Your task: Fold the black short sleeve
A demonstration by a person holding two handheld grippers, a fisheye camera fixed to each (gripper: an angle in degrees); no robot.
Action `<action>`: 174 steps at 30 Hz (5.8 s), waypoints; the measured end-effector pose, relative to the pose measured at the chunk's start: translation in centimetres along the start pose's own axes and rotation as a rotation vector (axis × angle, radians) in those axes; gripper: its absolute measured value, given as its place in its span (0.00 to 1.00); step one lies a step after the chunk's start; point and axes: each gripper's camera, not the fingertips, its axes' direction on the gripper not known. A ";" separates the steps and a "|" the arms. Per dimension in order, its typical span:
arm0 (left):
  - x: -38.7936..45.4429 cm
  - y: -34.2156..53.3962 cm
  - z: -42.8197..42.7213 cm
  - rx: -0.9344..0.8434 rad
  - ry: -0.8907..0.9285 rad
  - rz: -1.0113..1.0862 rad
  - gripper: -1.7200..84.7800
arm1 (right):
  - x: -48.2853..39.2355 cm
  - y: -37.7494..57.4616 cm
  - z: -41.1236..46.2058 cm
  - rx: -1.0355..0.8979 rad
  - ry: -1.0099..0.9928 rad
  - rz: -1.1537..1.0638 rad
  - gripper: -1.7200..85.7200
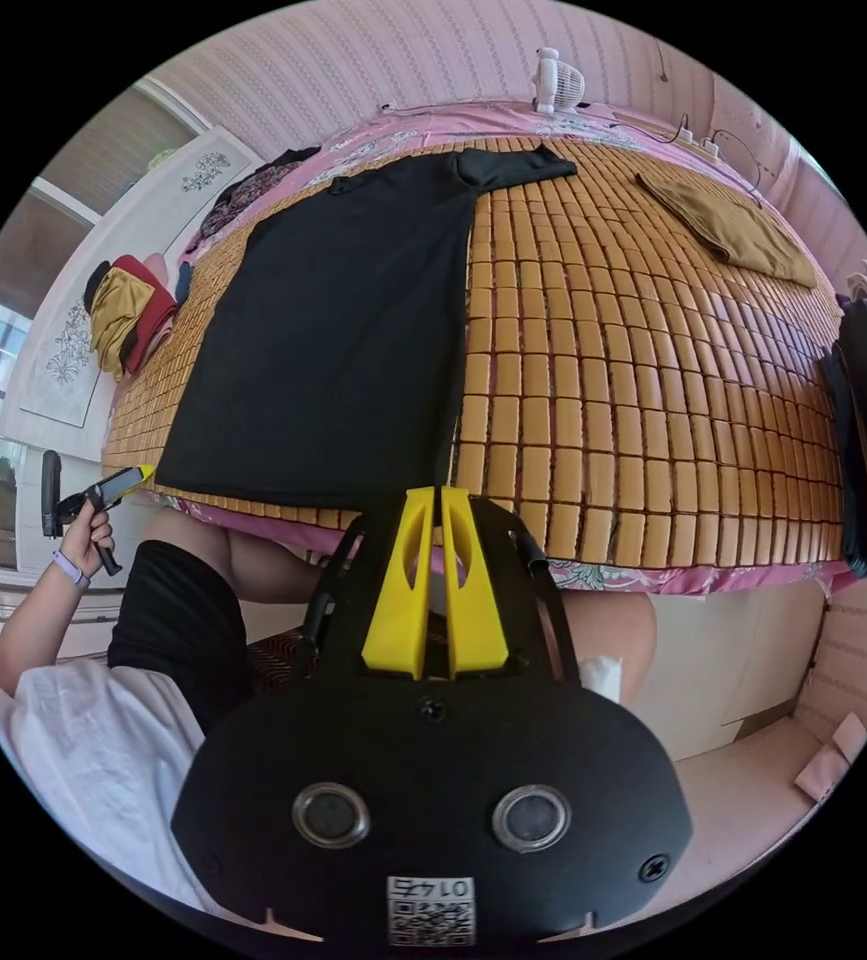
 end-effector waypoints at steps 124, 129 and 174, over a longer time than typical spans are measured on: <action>104.8 -40.1 13.2 0.043 0.103 1.156 0.10 | 30.8 -37.4 27.9 0.118 -0.029 0.117 0.02; 106.7 -42.6 14.7 -0.014 0.077 1.130 0.09 | 31.5 -38.9 28.3 0.113 -0.035 0.078 0.02; 91.8 -45.1 12.2 -0.101 0.281 1.074 0.07 | 24.7 -37.4 9.8 0.330 0.137 0.141 0.01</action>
